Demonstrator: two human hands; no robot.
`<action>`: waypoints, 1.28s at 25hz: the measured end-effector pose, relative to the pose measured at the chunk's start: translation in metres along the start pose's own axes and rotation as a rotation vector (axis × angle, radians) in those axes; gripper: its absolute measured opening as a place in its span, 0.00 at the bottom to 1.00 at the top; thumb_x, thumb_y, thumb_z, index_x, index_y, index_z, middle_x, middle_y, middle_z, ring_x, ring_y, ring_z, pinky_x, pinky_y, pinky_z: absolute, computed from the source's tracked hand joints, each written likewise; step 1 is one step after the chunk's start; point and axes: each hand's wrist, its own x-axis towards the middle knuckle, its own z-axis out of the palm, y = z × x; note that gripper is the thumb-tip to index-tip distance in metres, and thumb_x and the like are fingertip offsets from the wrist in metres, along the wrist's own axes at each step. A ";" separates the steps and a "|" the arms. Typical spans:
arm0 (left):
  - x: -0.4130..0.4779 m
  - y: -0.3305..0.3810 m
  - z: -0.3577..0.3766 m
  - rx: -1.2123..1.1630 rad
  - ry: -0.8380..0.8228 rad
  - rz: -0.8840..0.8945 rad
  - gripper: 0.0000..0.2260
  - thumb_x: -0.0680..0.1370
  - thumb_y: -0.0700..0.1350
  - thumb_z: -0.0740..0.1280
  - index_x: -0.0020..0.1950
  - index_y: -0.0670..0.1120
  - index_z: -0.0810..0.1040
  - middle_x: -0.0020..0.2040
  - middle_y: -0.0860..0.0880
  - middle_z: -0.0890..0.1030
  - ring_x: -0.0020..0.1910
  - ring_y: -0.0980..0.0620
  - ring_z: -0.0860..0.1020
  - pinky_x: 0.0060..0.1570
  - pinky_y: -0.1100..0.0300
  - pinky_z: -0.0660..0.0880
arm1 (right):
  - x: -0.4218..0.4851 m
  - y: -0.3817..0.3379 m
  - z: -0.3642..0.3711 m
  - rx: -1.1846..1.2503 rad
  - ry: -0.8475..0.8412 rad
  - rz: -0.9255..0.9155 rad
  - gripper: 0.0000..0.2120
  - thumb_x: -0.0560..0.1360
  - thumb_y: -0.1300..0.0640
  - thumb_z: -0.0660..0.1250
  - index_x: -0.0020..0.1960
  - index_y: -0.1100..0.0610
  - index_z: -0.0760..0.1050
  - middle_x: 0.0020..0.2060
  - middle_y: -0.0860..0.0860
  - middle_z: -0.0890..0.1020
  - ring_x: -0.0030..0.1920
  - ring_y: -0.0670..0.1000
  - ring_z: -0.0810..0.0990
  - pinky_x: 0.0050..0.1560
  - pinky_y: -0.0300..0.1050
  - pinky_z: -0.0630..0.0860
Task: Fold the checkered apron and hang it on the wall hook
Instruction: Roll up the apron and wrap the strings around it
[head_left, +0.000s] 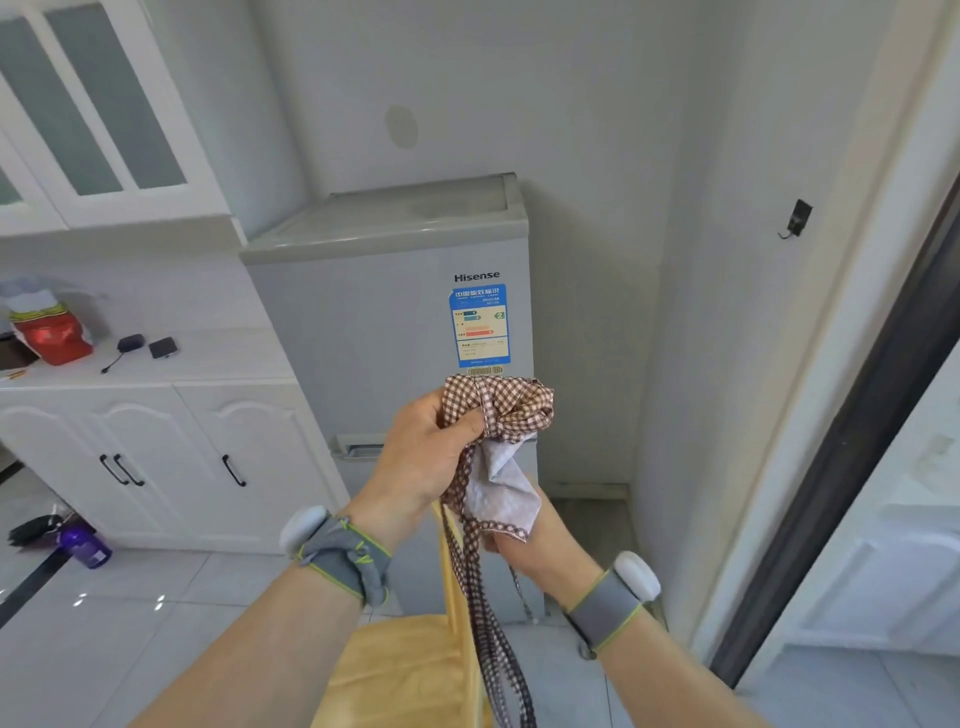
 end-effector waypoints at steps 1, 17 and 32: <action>0.003 0.001 -0.003 -0.043 0.021 -0.031 0.06 0.75 0.40 0.69 0.45 0.51 0.81 0.46 0.50 0.85 0.46 0.51 0.82 0.47 0.58 0.77 | 0.006 0.002 -0.007 -0.033 0.066 -0.025 0.09 0.71 0.66 0.64 0.50 0.60 0.78 0.35 0.40 0.80 0.35 0.34 0.79 0.38 0.30 0.75; 0.005 0.014 0.004 -0.293 0.111 -0.232 0.05 0.70 0.39 0.73 0.34 0.44 0.85 0.37 0.43 0.86 0.36 0.45 0.83 0.40 0.51 0.80 | 0.017 -0.027 -0.005 0.197 0.267 -0.042 0.13 0.79 0.58 0.61 0.36 0.58 0.68 0.25 0.53 0.72 0.28 0.47 0.69 0.30 0.47 0.68; 0.003 0.012 0.030 -0.143 -0.001 -0.169 0.02 0.72 0.41 0.72 0.40 0.46 0.83 0.38 0.54 0.86 0.36 0.61 0.83 0.35 0.72 0.75 | 0.017 -0.010 -0.132 0.942 -0.087 0.422 0.15 0.74 0.55 0.62 0.29 0.54 0.65 0.20 0.45 0.61 0.17 0.42 0.59 0.17 0.34 0.54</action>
